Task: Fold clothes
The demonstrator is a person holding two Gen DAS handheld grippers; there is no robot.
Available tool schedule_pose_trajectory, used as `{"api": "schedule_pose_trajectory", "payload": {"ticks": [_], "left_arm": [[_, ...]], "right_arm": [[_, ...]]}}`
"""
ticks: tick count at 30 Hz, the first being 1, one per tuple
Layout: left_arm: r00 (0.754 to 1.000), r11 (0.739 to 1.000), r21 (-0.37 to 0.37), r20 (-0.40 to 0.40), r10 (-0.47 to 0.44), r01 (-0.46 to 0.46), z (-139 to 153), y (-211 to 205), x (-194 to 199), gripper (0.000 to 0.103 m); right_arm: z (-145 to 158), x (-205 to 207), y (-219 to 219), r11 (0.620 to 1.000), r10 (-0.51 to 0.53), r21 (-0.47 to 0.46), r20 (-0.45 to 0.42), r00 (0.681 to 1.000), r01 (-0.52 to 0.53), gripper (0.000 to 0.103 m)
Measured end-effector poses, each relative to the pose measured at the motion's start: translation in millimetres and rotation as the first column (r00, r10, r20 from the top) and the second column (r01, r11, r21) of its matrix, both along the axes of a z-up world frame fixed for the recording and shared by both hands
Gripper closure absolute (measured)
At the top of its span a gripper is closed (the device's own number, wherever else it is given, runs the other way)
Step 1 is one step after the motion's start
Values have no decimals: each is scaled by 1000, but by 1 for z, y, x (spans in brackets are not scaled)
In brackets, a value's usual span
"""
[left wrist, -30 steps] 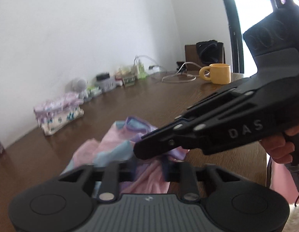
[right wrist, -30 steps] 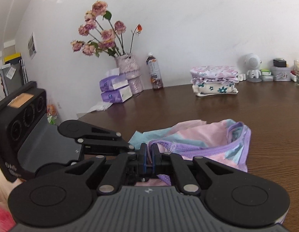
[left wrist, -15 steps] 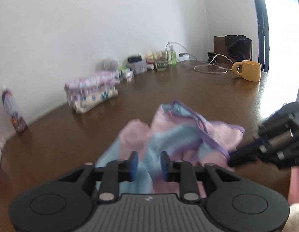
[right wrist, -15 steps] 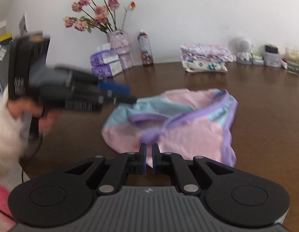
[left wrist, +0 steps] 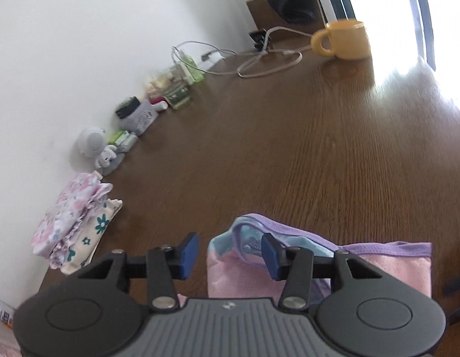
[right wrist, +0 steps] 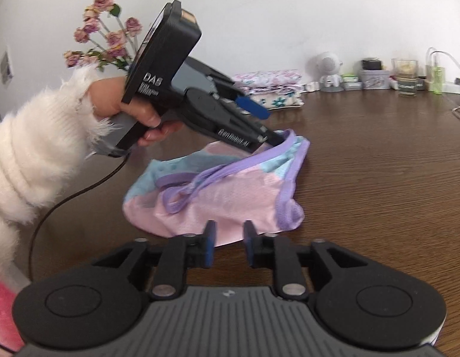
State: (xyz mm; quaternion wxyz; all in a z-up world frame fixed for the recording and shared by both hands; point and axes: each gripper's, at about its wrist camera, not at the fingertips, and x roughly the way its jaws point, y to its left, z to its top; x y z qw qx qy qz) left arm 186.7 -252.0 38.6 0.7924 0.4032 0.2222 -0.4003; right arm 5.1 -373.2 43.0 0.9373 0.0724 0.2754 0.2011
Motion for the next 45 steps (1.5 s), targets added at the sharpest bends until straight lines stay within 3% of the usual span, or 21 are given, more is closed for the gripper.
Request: {"api": "schedule_pose_trajectory", "payload": {"ticks": [2, 3, 4, 11, 12, 13, 14, 20, 23, 24, 27, 30, 35, 36, 37, 39, 45], "left_arm": [[1000, 1000, 27, -2, 0, 0, -8, -6, 2, 68], [1000, 999, 38, -26, 2, -1, -11, -8, 4, 100], [999, 999, 42, -48, 5, -3, -13, -8, 5, 103], [997, 997, -65, -72, 40, -45, -5, 31, -13, 103], [996, 997, -64, -76, 38, -43, -4, 36, -16, 103], [996, 997, -59, -82, 34, -39, -4, 40, -19, 103], [996, 998, -54, -87, 30, -35, -3, 44, -22, 103], [995, 999, -42, -102, -10, 6, -2, 54, -40, 103], [996, 999, -41, -90, -25, 21, -4, 53, -45, 103], [996, 999, -43, -85, -23, 19, -4, 52, -45, 103], [998, 998, -57, -65, -13, 9, -2, 47, -40, 101], [999, 997, -73, -40, -2, -1, 1, 38, -32, 93], [1000, 999, -38, -29, -9, 7, -6, 18, -20, 78], [999, 1000, -27, -32, -10, 9, -9, 15, -17, 77], [999, 1000, -12, -39, -11, 11, -12, 14, -15, 78], [999, 1000, 13, -49, -12, 13, -19, 12, -11, 101], [999, 996, -76, 12, 50, -49, 0, 31, -10, 102]], "right_arm": [[-2, 5, -1, 999, -40, -33, 9, 999, 40, 67], [-3, 7, -2, 998, -48, -35, 7, 999, 48, 66], [-5, 9, -3, 998, -54, -33, 3, 999, 54, 64], [-14, 31, -6, 993, -94, -69, -33, 995, 92, 62], [-15, 35, -5, 992, -93, -88, -39, 995, 89, 74], [-15, 40, -5, 991, -89, -107, -38, 995, 85, 100], [-15, 44, -6, 988, -94, -124, -33, 995, 89, 102], [-2, 59, -28, 959, -226, -168, 22, 974, 227, 100], [4, 43, -35, 965, -238, -110, 22, 971, 239, 84], [6, 35, -36, 966, -239, -90, 26, 971, 241, 72], [9, 16, -40, 969, -245, -37, 39, 969, 246, 69], [6, 15, -39, 970, -241, -13, 13, 970, 241, 69], [-7, 15, -27, 980, -194, -48, -40, 980, 192, 69], [-8, 14, -24, 982, -181, -59, -44, 982, 179, 72], [-10, 13, -20, 984, -169, -70, -48, 985, 165, 86], [-10, 10, -16, 982, -149, -119, -40, 988, 144, 102], [-7, 10, -8, 955, -100, -283, -13, 995, 93, 103]]}}
